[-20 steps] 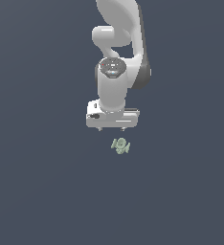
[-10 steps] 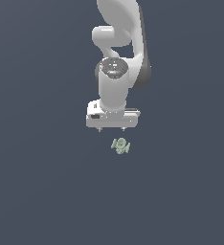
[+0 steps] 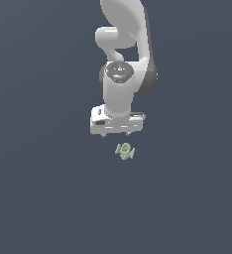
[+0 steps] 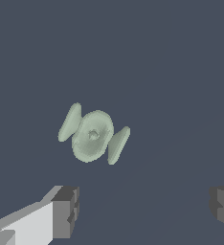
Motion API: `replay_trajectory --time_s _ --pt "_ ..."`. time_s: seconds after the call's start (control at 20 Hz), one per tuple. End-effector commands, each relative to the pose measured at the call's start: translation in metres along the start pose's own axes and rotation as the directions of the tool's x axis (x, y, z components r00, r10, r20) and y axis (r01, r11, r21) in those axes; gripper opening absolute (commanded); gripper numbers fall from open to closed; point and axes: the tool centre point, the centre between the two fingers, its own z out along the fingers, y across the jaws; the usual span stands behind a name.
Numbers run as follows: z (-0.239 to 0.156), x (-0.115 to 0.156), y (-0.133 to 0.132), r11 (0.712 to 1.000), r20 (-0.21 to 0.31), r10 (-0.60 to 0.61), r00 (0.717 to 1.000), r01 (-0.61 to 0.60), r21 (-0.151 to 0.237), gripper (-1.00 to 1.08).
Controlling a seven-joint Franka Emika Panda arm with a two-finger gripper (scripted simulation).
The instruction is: Pick up the object and move it to a goal position.
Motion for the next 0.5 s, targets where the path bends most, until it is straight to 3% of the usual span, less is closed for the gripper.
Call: replay_trajectory --time_s 0.0,0.45 --pt "0.0018 0.001 -0.0013 0.999 -0.001 -0.038 0.999 0.038 0.0 1.0" --pt "0.0113 0.0067 -0.0084 0.969 -0.005 -0.247 0.969 0.247 -0.002 1.0"
